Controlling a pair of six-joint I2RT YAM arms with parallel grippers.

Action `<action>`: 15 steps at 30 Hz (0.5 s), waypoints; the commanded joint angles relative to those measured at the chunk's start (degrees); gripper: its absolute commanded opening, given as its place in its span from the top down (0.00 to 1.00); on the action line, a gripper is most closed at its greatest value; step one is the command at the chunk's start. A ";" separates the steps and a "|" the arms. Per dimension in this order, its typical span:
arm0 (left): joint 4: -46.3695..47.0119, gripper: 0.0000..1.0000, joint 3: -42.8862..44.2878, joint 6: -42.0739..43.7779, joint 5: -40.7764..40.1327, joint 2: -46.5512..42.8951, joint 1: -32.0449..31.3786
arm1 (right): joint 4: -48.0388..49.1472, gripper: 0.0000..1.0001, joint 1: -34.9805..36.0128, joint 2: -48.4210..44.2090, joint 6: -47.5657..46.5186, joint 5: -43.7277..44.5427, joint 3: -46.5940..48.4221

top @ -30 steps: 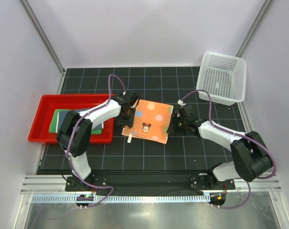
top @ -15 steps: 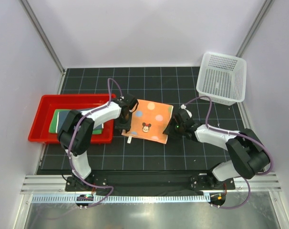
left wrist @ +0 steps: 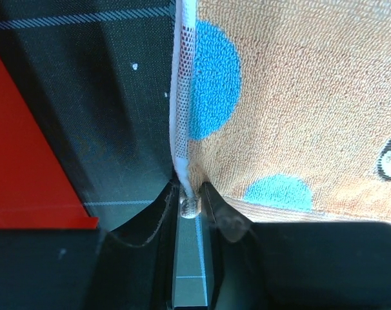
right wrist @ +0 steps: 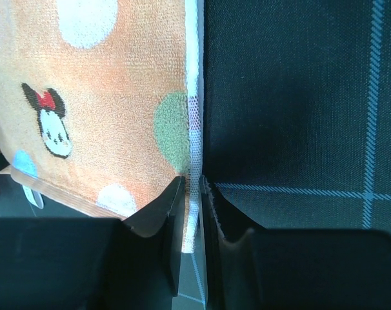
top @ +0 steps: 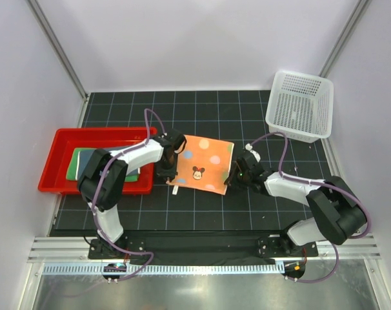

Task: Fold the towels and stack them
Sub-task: Fold the towel

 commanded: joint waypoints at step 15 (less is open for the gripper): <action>0.21 0.70 -8.82 -11.94 7.44 -9.04 -8.34 | -16.54 0.72 -4.67 -6.78 -14.54 7.45 4.00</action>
